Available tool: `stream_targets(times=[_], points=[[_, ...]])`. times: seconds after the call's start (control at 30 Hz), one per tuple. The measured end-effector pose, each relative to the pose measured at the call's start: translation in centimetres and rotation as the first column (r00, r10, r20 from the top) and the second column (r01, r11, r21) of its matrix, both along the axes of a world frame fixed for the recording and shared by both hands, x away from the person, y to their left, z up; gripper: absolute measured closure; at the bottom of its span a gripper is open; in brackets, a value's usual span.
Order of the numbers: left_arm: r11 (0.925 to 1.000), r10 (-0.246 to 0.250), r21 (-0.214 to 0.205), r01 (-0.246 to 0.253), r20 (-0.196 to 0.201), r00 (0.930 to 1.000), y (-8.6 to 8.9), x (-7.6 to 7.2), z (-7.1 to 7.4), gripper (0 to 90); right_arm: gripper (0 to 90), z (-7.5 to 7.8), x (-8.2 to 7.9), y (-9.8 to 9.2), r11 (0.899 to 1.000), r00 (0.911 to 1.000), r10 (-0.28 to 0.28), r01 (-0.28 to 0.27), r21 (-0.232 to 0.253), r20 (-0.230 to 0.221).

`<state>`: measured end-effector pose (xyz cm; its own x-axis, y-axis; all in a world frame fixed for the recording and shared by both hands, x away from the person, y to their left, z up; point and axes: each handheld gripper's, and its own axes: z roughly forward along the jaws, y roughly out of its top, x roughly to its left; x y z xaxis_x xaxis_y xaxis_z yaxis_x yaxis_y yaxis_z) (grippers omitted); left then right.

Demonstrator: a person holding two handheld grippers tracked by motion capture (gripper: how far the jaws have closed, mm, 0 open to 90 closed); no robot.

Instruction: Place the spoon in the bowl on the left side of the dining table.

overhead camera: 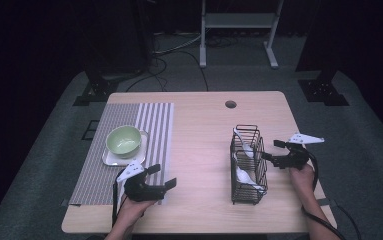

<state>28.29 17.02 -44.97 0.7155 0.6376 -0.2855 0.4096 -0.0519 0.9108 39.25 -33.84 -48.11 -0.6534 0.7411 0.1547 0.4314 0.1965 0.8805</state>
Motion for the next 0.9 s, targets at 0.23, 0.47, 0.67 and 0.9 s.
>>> stream_targets(times=[0.23,0.47,0.67,0.9], points=[[0.9995,-0.030,0.010,0.030,0.007,0.9995,-1.0,-0.4,0.2,8.7,12.3,0.0,0.0,0.0,1.000,1.0000,0.001,-0.001,-0.007,0.003],[0.9991,-0.026,0.036,0.025,0.008,0.9996,-1.4,-0.4,0.1,8.7,12.3,0.0,0.0,0.0,1.000,1.0000,0.006,-0.006,-0.003,0.004],[0.9990,-0.024,0.038,0.025,-0.037,0.9990,-1.6,0.0,0.0,8.7,12.3,0.0,0.0,0.0,1.000,1.0000,0.007,-0.007,0.005,-0.002],[0.9983,-0.044,0.035,0.046,-0.041,0.9982,-2.7,0.3,0.4,8.7,12.3,0.0,0.0,-0.1,1.000,0.9999,0.013,-0.013,0.011,-0.002]])
